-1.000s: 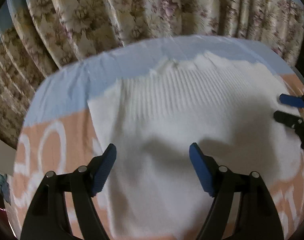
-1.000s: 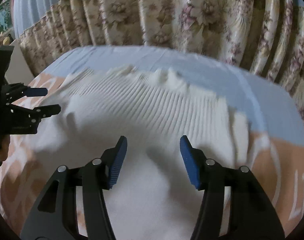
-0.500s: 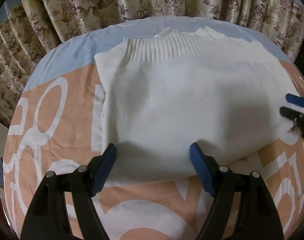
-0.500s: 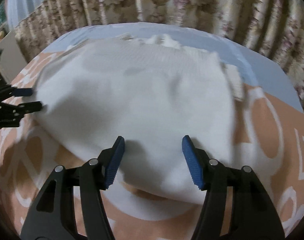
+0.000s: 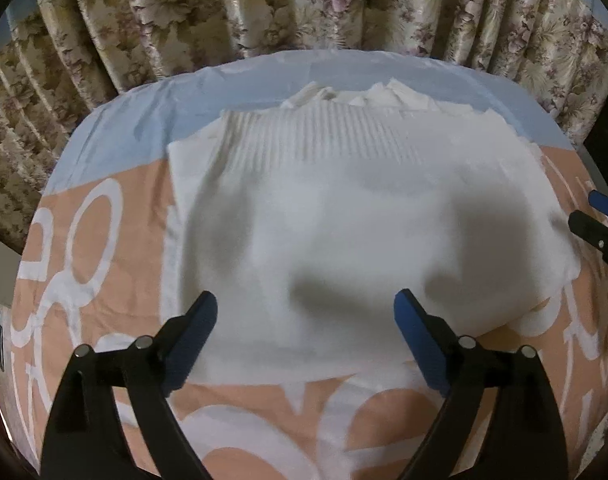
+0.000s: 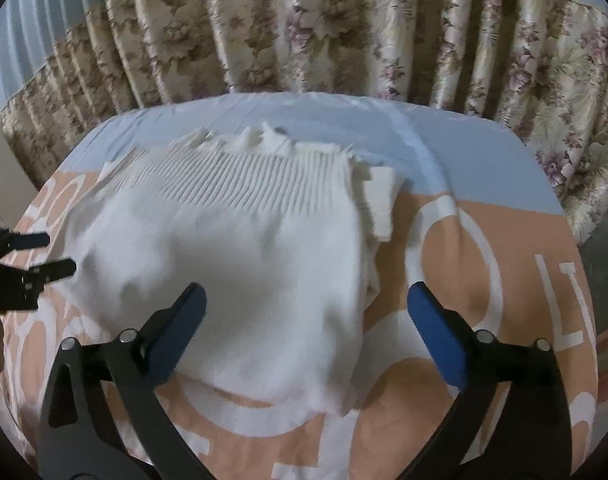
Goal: Fold small clothes
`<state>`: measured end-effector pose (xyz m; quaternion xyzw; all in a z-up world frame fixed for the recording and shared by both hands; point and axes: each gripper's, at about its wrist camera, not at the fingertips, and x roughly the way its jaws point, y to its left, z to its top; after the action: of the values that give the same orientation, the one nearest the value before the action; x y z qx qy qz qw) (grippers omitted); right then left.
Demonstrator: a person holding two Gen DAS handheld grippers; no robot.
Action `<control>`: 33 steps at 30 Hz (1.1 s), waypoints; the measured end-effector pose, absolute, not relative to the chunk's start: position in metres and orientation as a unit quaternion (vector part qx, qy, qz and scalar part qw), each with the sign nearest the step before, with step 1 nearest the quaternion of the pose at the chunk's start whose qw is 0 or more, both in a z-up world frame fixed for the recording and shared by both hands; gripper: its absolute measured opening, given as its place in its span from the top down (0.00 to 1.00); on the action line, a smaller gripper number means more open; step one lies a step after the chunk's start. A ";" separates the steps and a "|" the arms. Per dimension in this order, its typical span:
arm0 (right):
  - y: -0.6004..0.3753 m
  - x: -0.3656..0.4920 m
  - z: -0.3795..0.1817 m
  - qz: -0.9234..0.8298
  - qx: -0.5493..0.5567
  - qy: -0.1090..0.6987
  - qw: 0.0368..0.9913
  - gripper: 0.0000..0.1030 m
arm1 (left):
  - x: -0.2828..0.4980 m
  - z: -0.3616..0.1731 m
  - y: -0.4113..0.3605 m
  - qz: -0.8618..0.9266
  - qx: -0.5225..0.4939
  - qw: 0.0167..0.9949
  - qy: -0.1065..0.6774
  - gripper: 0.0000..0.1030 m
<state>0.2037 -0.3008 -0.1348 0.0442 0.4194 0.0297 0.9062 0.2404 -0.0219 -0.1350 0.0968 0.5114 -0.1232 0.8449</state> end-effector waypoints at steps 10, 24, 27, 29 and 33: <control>-0.348 0.231 -0.165 0.030 0.165 0.452 0.876 0.09 | 0.263 -0.153 -0.053 -0.130 0.110 0.833 0.526 0.12; -0.341 0.254 -0.186 0.074 0.188 0.490 0.848 0.30 | 0.292 -0.172 -0.062 -0.127 0.125 0.826 0.534 0.12; -0.337 0.250 -0.185 0.081 0.186 0.492 0.847 0.37 | 0.293 -0.176 -0.062 -0.128 0.126 0.826 0.535 0.12; -0.336 0.250 -0.184 0.082 0.184 0.493 0.846 0.39 | 0.294 -0.177 -0.061 -0.129 0.124 0.826 0.534 0.11; -0.341 0.264 -0.189 0.085 0.205 0.492 0.842 0.39 | 0.297 -0.178 -0.061 -0.129 0.117 0.826 0.535 0.09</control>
<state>0.2636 -0.3412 -0.1888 0.2047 0.4924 0.0853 0.8416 0.2966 -0.0607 -0.1777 0.1172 0.5353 -0.1291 0.8265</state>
